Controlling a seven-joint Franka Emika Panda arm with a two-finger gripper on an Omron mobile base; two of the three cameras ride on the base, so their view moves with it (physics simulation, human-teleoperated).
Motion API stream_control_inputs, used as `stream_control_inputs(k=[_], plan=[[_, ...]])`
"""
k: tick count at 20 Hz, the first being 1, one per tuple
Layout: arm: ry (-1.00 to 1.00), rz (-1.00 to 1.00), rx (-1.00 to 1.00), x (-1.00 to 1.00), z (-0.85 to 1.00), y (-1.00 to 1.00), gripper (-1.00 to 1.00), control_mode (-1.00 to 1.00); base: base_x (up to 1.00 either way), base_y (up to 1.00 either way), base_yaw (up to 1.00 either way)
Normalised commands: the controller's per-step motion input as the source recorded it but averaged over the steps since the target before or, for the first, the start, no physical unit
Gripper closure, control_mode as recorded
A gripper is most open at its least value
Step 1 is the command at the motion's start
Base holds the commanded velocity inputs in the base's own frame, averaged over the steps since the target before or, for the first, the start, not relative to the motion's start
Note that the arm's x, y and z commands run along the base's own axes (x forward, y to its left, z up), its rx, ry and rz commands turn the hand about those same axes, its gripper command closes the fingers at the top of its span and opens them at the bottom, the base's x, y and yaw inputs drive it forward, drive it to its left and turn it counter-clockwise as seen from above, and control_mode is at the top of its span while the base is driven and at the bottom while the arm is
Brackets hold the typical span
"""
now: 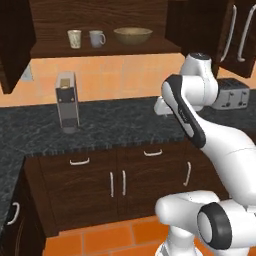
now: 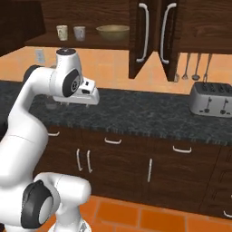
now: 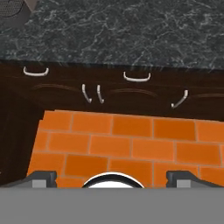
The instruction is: Gather all objects into one cabinet and sort the glasses and bowls to opposite sides.
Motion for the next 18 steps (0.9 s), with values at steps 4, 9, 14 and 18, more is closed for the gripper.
stream_control_inputs(k=[4, 9, 14, 18], plan=[[0.00, 0.00, 0.00, 0.00, 0.00, 0.00, -1.00, 1.00, -0.43, -0.18, 0.00], [0.00, 0.00, 0.00, 0.00, 0.00, 0.00, -1.00, 1.00, 0.28, -0.91, 0.11], [0.00, 0.00, 0.00, 0.00, 0.00, 0.00, -1.00, 1.00, -0.05, -1.00, 0.08], [0.00, 0.00, 0.00, 0.00, 0.00, 0.00, -1.00, 1.00, -0.07, -1.00, 0.00]])
